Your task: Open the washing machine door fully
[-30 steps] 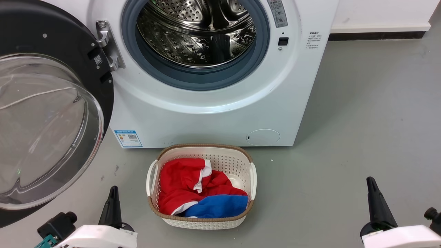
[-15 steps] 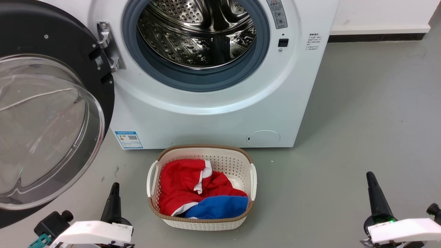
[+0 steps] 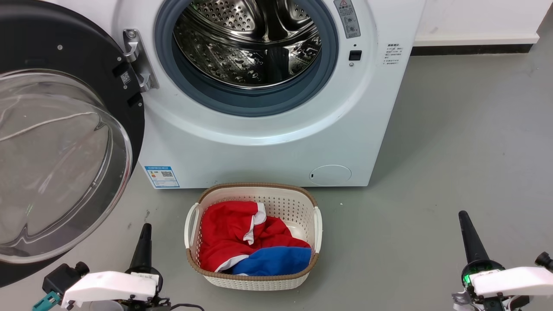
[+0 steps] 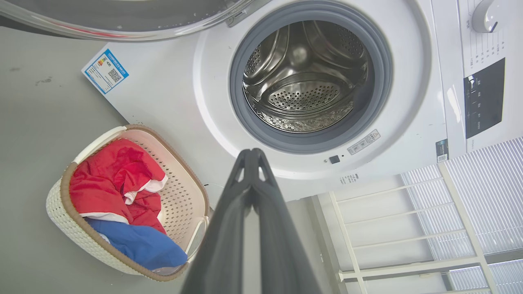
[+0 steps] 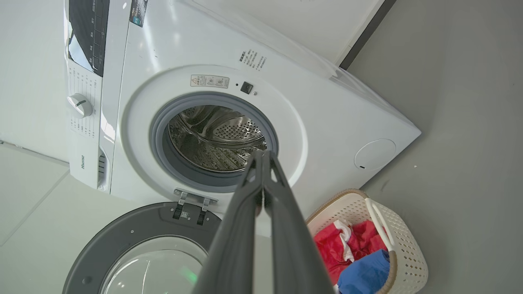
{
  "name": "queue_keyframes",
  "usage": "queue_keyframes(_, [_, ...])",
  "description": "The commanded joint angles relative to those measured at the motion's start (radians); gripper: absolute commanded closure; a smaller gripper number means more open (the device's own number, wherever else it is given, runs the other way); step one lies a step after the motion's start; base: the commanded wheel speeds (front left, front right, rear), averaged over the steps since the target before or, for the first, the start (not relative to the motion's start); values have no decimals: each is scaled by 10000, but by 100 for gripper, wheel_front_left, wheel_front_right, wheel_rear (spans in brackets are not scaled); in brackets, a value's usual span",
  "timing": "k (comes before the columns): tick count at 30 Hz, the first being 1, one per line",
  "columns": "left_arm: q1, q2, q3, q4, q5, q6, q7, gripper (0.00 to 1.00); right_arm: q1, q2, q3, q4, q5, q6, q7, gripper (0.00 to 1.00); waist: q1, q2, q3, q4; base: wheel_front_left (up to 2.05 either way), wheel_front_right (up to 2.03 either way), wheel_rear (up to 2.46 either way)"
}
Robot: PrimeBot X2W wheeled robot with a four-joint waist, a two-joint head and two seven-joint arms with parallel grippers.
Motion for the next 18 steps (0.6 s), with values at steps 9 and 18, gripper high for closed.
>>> queue_keyframes(9, [-358, 26, 65, 34, -1280, -122, 319, 100, -440, -68, -87, 151, 1246, 1, 341, 100, 0, 0, -44, 7, 0, 0, 0])
queue_keyframes(18, [-460, 27, 100, 99, -2138, -170, 530, 100, -586, -54, -142, 303, 2061, 1, 568, 100, 0, 0, -80, 13, 0, 0, 0])
